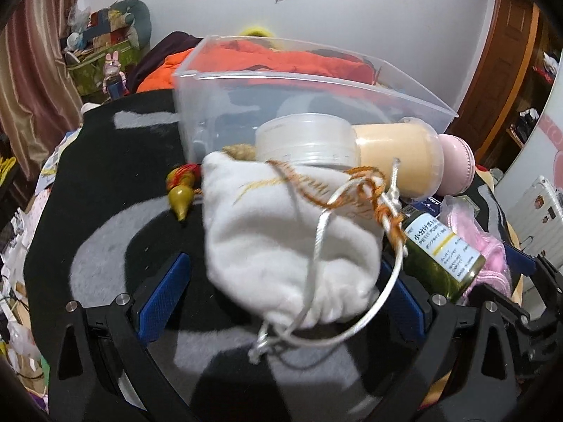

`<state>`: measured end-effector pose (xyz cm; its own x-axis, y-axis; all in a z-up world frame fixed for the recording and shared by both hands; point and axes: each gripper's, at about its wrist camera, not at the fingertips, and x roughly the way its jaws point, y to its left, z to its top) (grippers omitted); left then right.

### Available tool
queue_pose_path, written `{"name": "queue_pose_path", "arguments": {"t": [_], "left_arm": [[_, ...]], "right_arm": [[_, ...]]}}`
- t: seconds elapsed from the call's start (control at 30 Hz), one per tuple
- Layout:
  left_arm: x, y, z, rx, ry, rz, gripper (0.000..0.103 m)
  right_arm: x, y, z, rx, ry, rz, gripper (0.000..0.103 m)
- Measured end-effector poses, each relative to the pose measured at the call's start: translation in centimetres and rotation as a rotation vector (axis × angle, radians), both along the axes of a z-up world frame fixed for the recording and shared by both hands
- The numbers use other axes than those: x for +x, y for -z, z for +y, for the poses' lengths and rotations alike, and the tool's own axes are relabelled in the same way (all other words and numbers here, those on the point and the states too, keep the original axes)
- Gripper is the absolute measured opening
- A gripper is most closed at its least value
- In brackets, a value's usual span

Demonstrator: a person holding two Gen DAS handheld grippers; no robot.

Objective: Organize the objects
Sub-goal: 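Grasp white drawstring pouch with left tool while right tool grasps bagged pink rope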

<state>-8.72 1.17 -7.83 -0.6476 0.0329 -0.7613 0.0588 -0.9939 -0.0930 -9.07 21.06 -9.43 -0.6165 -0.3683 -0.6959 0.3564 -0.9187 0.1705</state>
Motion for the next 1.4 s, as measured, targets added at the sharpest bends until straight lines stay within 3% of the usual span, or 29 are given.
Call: {"name": "queue_pose_path", "arguments": {"t": [0.27, 0.43, 0.73, 1.0, 1.2, 1.4], "left_arm": [[-0.8, 0.2, 0.5, -0.012, 0.004, 0.020, 0.102], [0.7, -0.4, -0.7, 0.030, 0.018, 0.041, 0.082], [3.0, -1.4, -2.2, 0.059, 0.089, 0.008, 0.080], [4.9, -2.2, -4.3, -0.030, 0.129, -0.041, 0.080], [6.0, -2.3, -5.5, -0.108, 0.087, -0.045, 0.080], [6.2, -3.4, -6.9, -0.176, 0.008, 0.006, 0.080]], "right_arm": [[0.1, 0.0, -0.2, 0.032, -0.038, 0.000, 0.103], [0.7, -0.5, -0.4, 0.080, -0.077, 0.018, 0.103], [-0.1, -0.4, -2.5, 0.294, -0.175, 0.048, 0.103], [-1.8, 0.4, -2.5, 0.250, -0.225, 0.006, 0.103], [-1.1, 0.0, -2.1, 0.176, -0.221, 0.025, 0.082], [-0.5, -1.1, -1.7, 0.151, -0.205, 0.050, 0.056]]}}
